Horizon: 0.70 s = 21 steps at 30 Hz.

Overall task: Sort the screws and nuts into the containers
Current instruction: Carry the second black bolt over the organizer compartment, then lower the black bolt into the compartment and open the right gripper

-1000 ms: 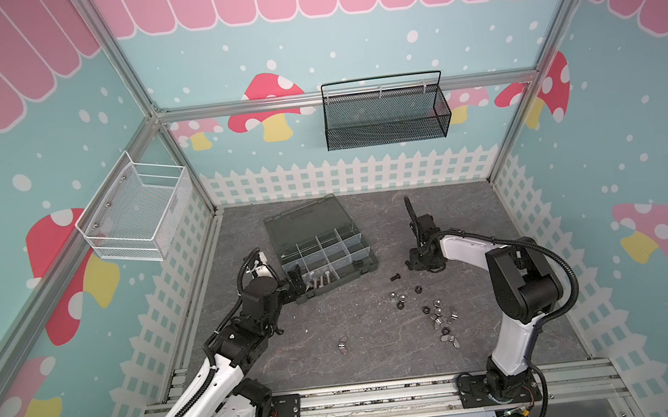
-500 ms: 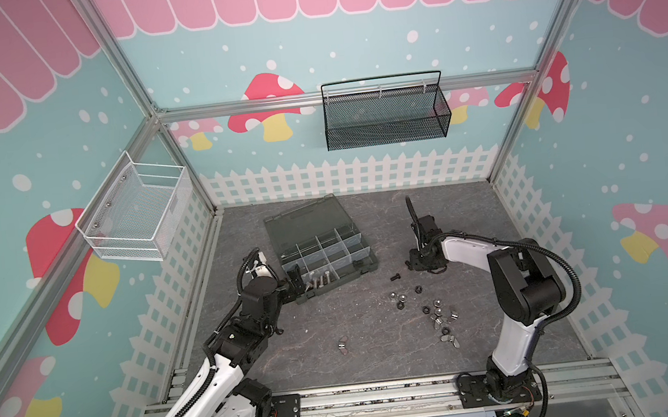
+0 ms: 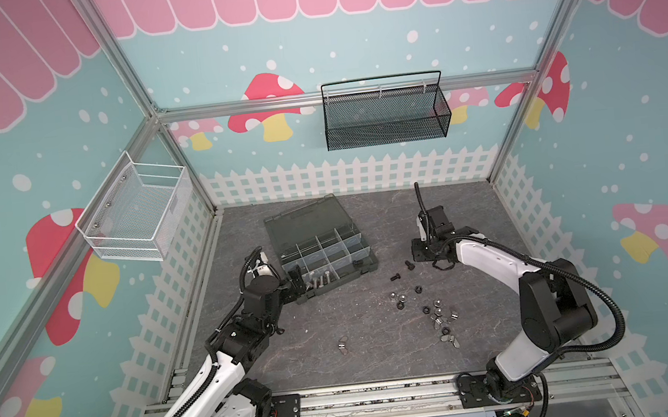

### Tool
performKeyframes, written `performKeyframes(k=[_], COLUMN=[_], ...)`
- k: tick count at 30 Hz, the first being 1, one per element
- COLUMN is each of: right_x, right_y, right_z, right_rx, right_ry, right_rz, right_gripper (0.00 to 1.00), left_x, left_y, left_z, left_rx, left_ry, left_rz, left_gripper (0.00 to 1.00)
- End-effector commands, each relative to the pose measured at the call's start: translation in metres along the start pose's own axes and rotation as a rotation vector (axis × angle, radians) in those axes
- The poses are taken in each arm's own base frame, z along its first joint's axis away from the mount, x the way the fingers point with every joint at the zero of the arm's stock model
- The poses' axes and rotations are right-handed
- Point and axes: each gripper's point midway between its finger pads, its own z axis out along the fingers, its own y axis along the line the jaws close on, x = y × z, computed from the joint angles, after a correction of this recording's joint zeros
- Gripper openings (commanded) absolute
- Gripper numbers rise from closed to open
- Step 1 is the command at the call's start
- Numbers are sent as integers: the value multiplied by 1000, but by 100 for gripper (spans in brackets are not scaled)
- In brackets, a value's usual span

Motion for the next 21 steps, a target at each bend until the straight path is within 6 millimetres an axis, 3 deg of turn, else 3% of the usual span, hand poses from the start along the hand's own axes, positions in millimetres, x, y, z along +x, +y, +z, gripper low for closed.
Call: performKeyframes(k=[1, 11, 21], right_x=[-3, -22, -28], right_y=[17, 88, 161], right_z=[-14, -31, -14], right_rx=[-44, -164, -266], right_ry=[-19, -69, -48], right_rz=[-8, -110, -218], right_gripper=[0, 0, 0], left_x=[-13, -10, -9], left_y=[-3, -3, -1], left_z=[-1, 0, 1], left_rx=[-4, -5, -16], left_ry=[-22, -11, -2], left_rz=[-38, -50, -45], left_gripper=[99, 99, 99])
